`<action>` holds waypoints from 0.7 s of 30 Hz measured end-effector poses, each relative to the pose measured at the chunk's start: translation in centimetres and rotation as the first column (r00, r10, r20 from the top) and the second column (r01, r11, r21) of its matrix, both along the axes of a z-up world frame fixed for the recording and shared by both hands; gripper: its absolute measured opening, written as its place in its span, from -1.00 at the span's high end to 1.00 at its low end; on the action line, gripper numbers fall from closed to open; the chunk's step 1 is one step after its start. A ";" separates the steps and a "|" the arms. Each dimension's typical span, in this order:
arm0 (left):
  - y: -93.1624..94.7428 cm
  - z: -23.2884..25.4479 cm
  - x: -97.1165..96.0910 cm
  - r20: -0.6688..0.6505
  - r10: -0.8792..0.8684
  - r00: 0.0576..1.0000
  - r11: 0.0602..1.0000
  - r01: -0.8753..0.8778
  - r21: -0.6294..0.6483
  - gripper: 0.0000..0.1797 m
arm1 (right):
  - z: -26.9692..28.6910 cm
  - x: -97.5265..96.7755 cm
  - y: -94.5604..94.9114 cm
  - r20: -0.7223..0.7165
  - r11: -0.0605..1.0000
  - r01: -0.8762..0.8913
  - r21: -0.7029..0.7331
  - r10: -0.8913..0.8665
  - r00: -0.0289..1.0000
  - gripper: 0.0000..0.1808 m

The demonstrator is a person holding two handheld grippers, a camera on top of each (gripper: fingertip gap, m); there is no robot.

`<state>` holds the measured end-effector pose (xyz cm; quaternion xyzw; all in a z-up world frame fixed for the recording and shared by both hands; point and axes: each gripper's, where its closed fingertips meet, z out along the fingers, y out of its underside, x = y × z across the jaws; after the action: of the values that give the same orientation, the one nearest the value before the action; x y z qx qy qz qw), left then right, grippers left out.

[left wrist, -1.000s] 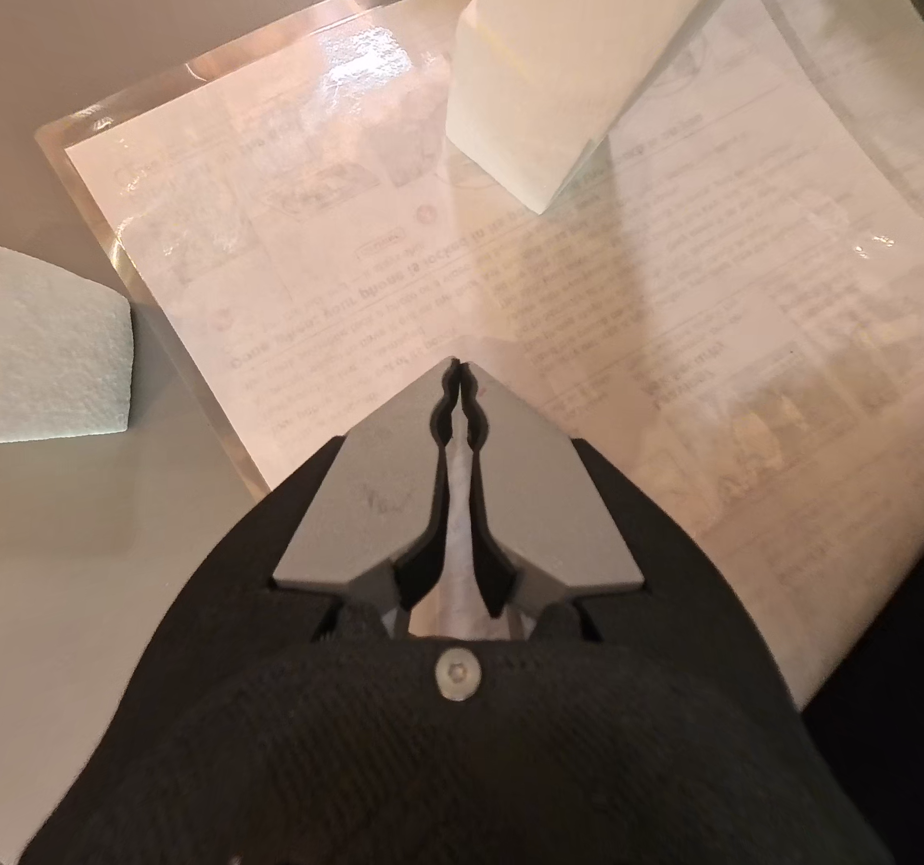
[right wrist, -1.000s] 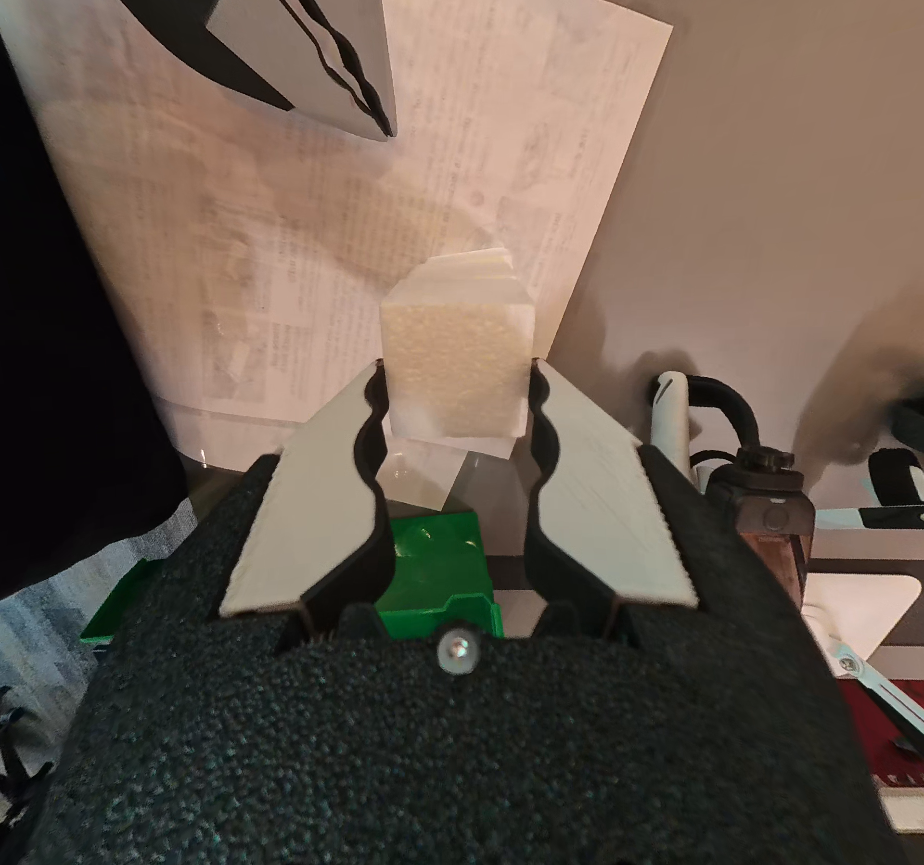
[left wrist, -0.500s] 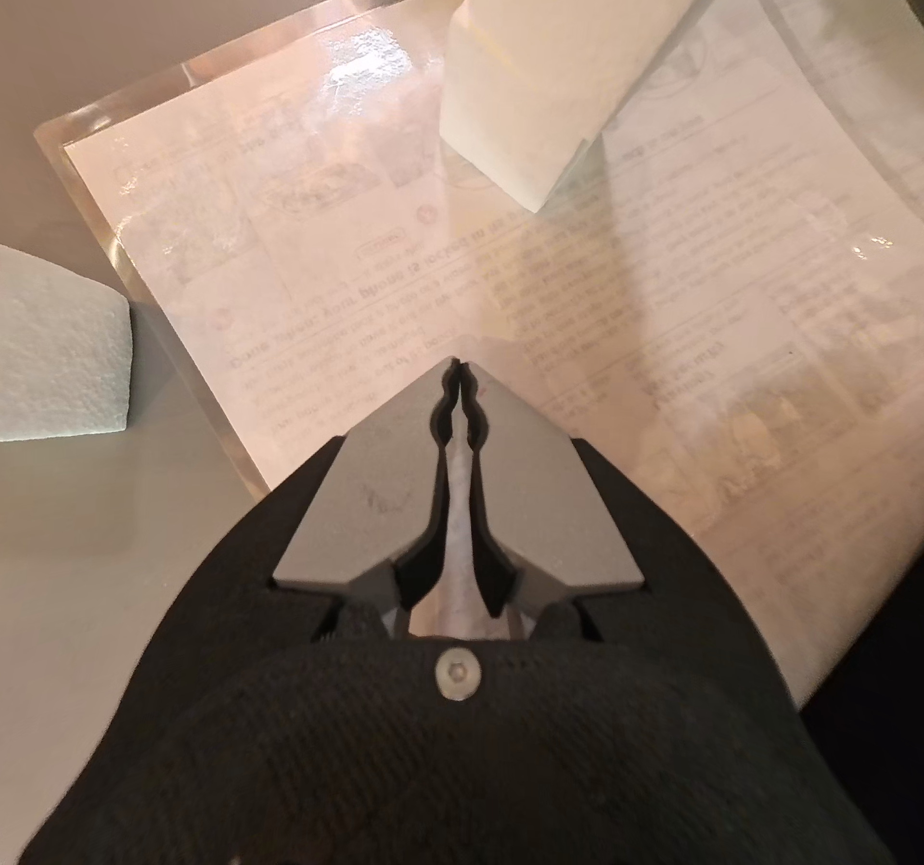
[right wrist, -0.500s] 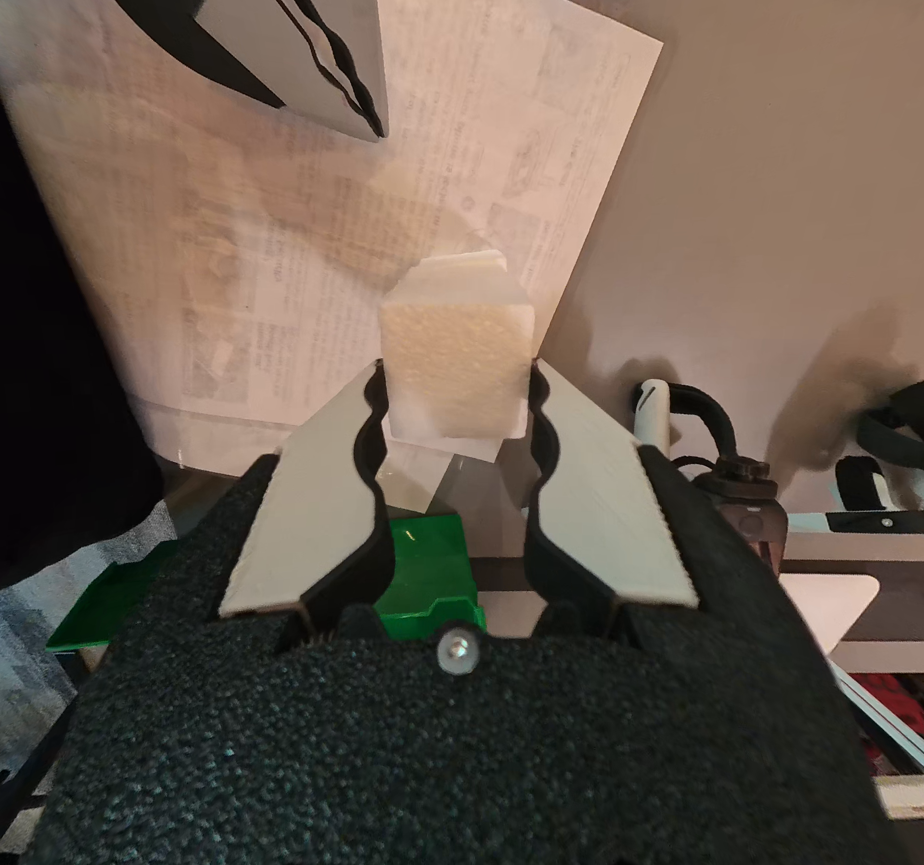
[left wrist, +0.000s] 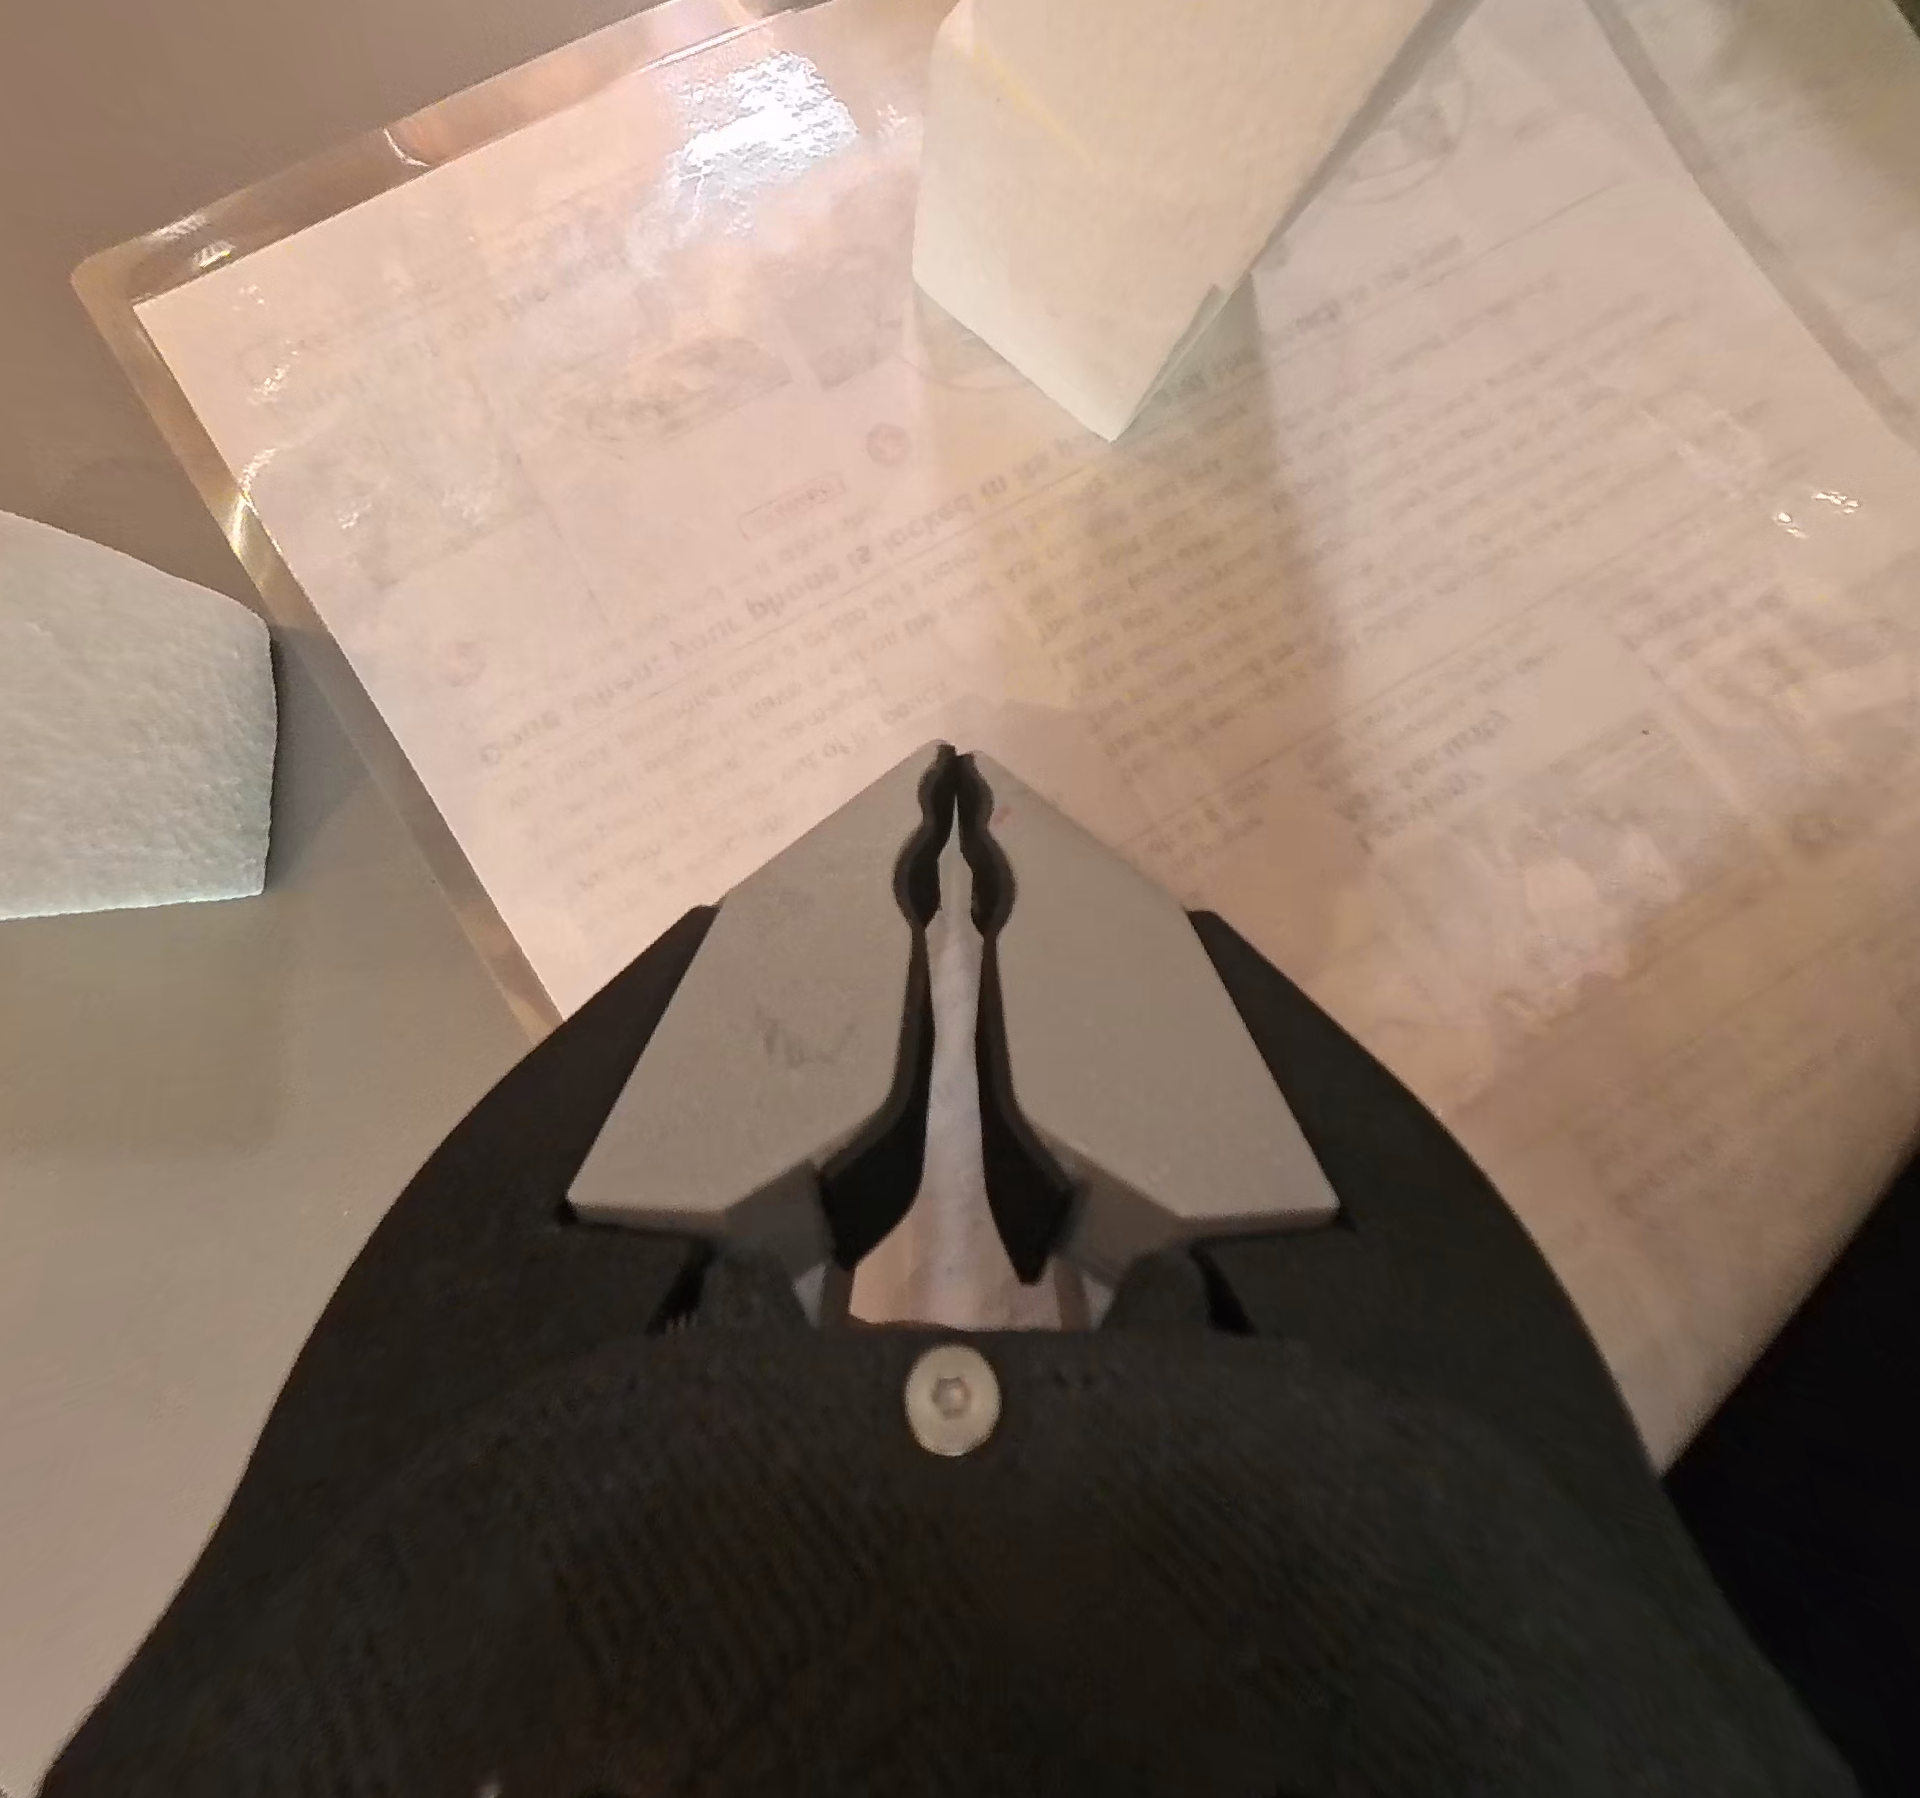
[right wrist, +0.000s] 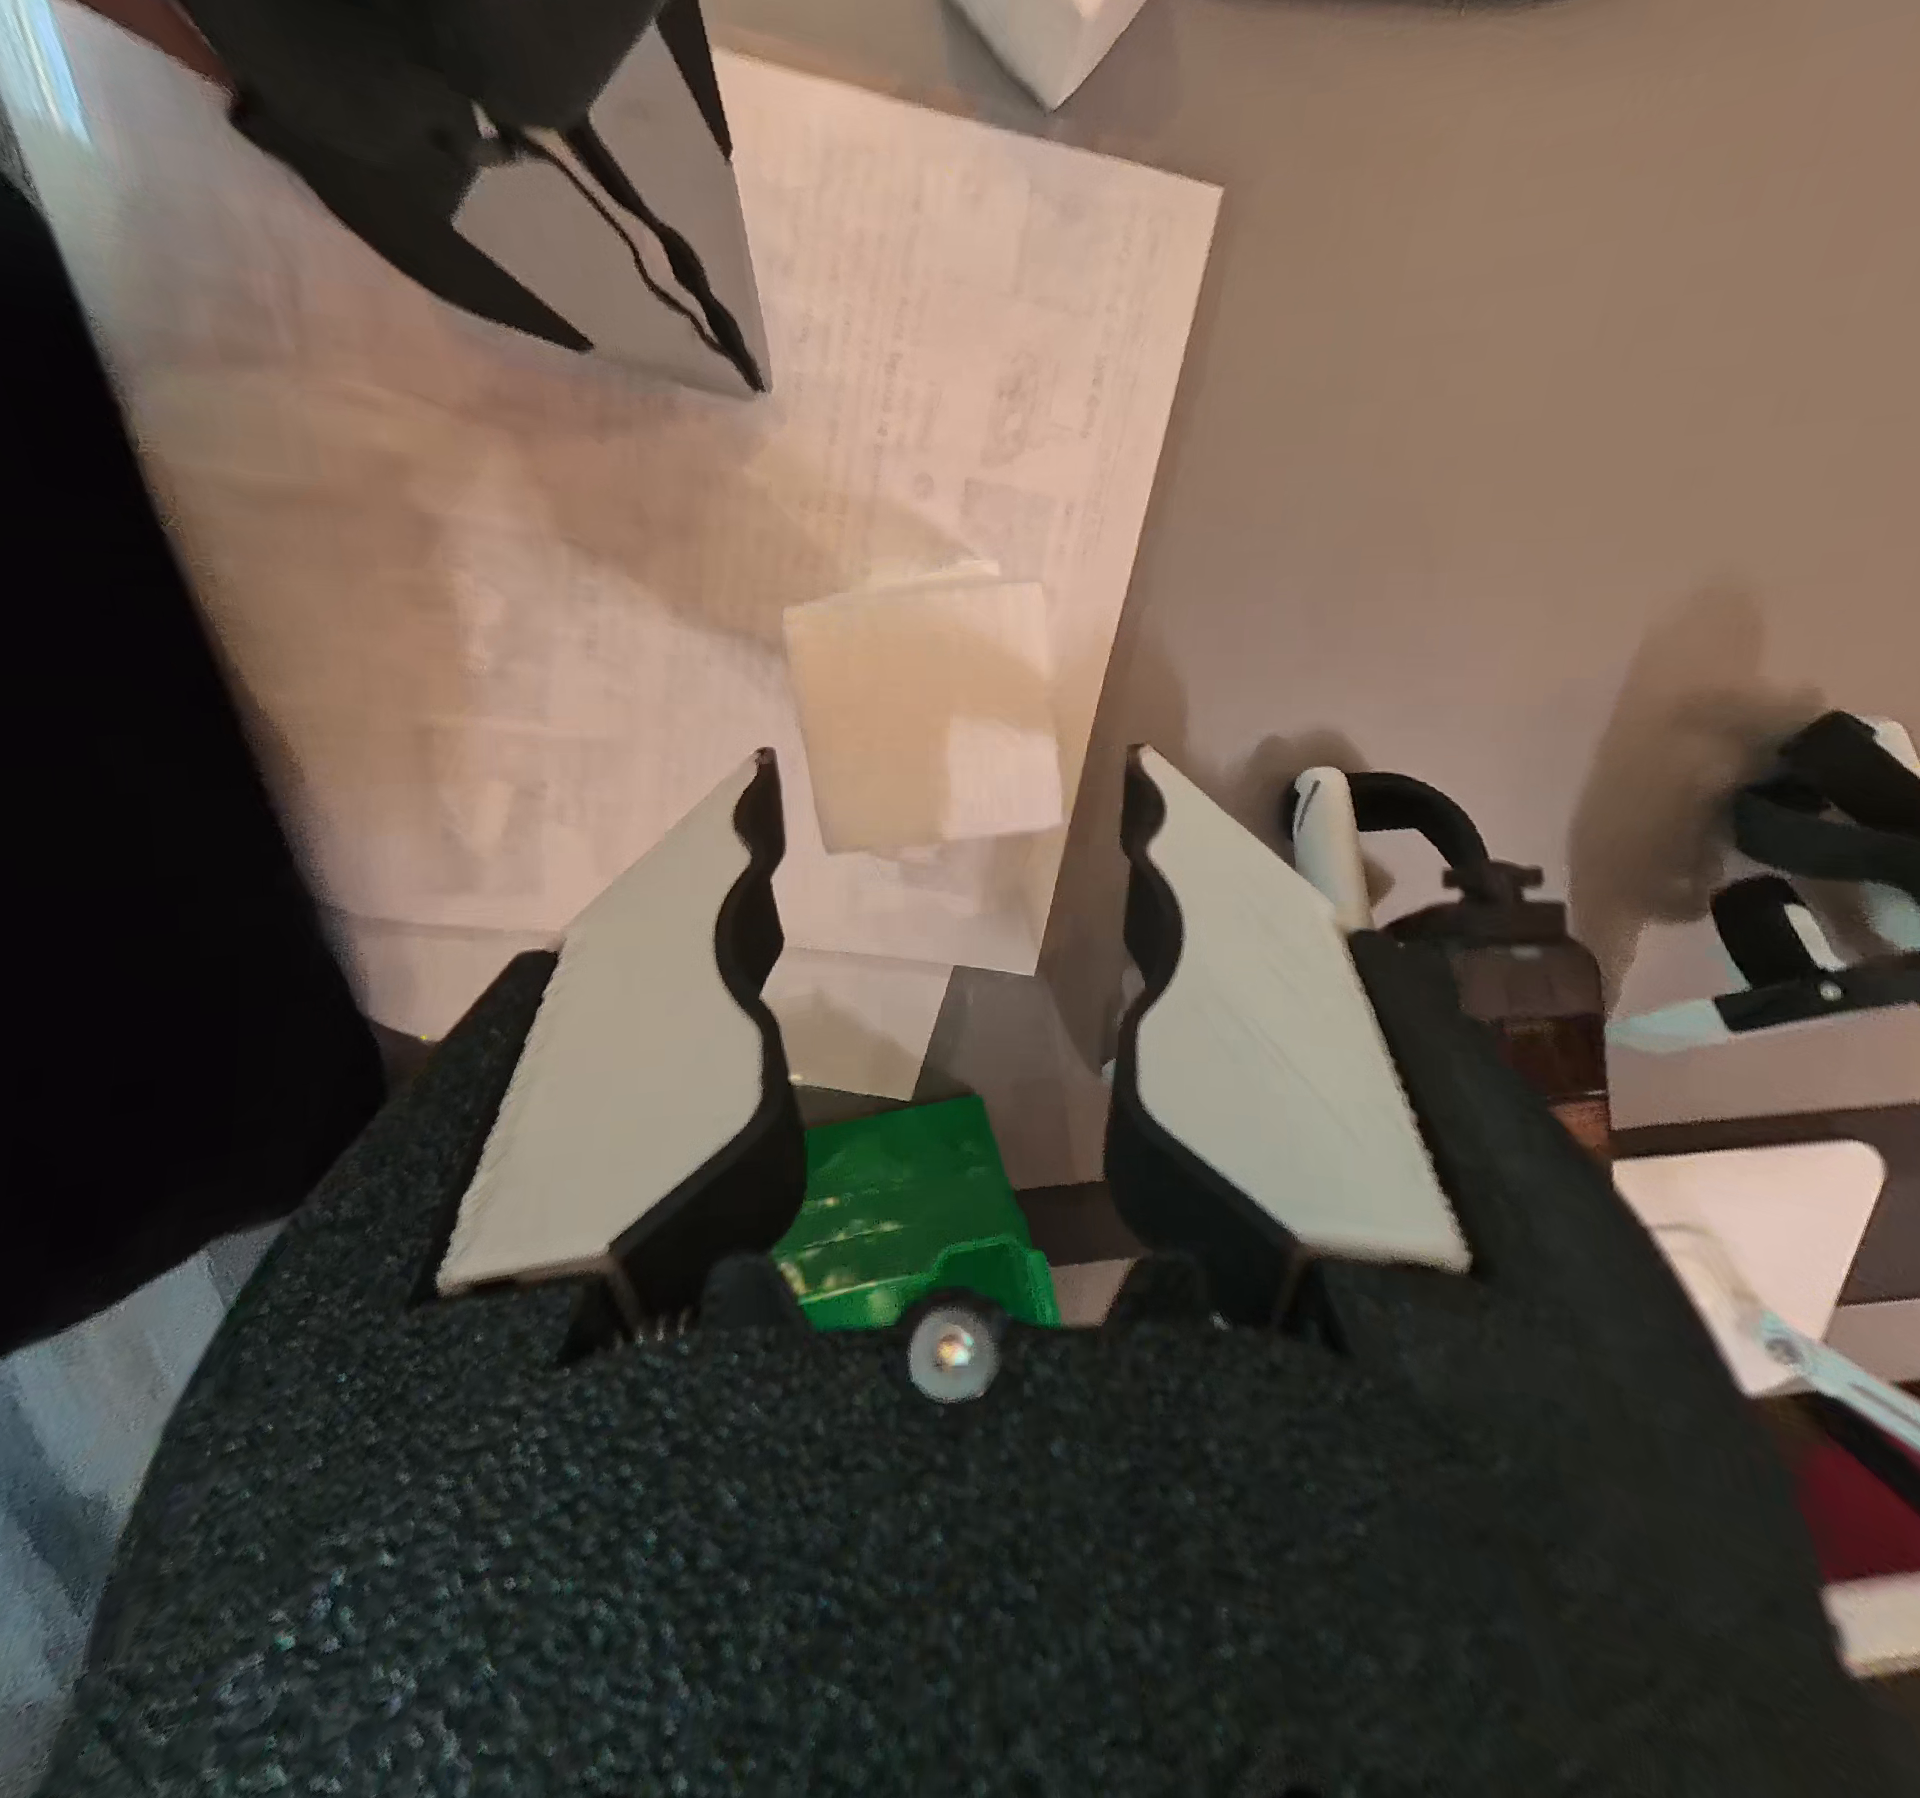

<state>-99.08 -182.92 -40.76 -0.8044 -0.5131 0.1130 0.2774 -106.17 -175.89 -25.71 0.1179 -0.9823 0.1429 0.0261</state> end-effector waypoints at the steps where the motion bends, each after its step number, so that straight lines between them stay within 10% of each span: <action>1: 0.0 0.0 0.0 0.001 -0.001 1.000 1.000 0.001 0.000 1.00 | 0.8 -0.1 0.2 0.004 0.999 0.027 -0.033 -0.027 1.000 0.28; 8: 0.0 0.0 0.0 0.002 0.000 1.000 1.000 0.000 0.005 1.00 | 2.9 0.9 1.3 0.208 0.855 0.426 -0.295 -0.378 0.902 0.86; 12: 0.0 0.0 0.0 0.000 0.001 1.000 1.000 -0.001 -0.001 1.00 | -0.3 1.6 3.9 0.285 0.719 0.651 -0.242 -0.589 0.756 1.00; 21: 0.1 0.0 0.0 0.011 -0.014 1.000 1.000 0.014 -0.006 1.00 | -13.1 5.8 5.6 0.200 0.785 0.614 0.076 -0.616 0.762 1.00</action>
<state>-99.07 -182.84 -40.78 -0.8094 -0.5086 0.1081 0.2731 -100.38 -170.28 -38.82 -0.2264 -0.9639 0.1354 -0.0349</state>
